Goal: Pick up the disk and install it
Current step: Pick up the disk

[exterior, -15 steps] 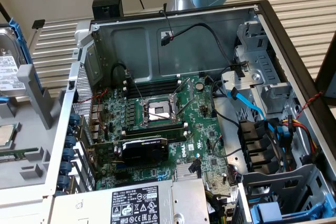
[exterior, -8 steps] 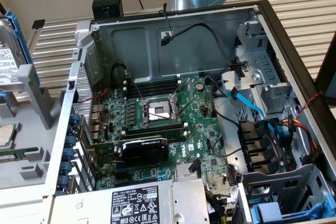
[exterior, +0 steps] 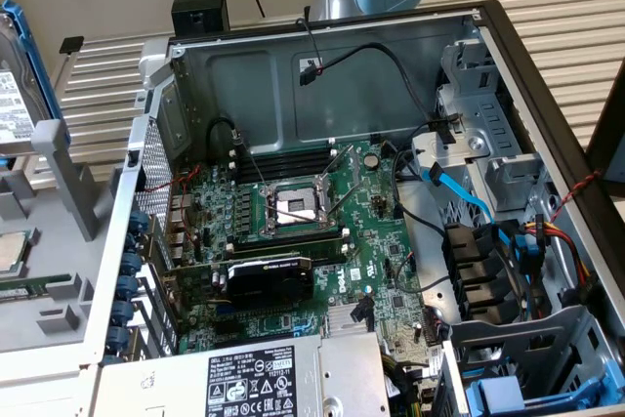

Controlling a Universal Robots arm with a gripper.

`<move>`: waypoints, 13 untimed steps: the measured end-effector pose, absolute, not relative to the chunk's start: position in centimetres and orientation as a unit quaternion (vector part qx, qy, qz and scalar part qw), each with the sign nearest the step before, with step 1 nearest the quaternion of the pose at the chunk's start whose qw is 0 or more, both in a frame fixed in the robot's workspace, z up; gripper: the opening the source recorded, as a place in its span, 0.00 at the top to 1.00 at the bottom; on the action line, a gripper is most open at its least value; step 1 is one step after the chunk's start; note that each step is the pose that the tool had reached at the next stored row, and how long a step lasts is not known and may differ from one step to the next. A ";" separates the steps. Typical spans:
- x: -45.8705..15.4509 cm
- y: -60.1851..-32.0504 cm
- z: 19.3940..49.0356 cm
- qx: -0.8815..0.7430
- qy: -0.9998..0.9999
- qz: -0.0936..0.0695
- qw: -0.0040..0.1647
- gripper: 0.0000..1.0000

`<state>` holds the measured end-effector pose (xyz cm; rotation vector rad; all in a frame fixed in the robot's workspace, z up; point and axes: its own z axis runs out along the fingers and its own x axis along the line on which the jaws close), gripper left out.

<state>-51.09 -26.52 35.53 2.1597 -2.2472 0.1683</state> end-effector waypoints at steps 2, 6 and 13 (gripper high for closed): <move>-51.0 -26.5 35.9 0.693 -0.719 0.054 0.010 0.63; -50.7 -26.6 36.7 0.694 -0.718 0.055 0.009 0.63; -49.9 -26.9 37.9 0.694 -0.718 0.051 0.005 0.63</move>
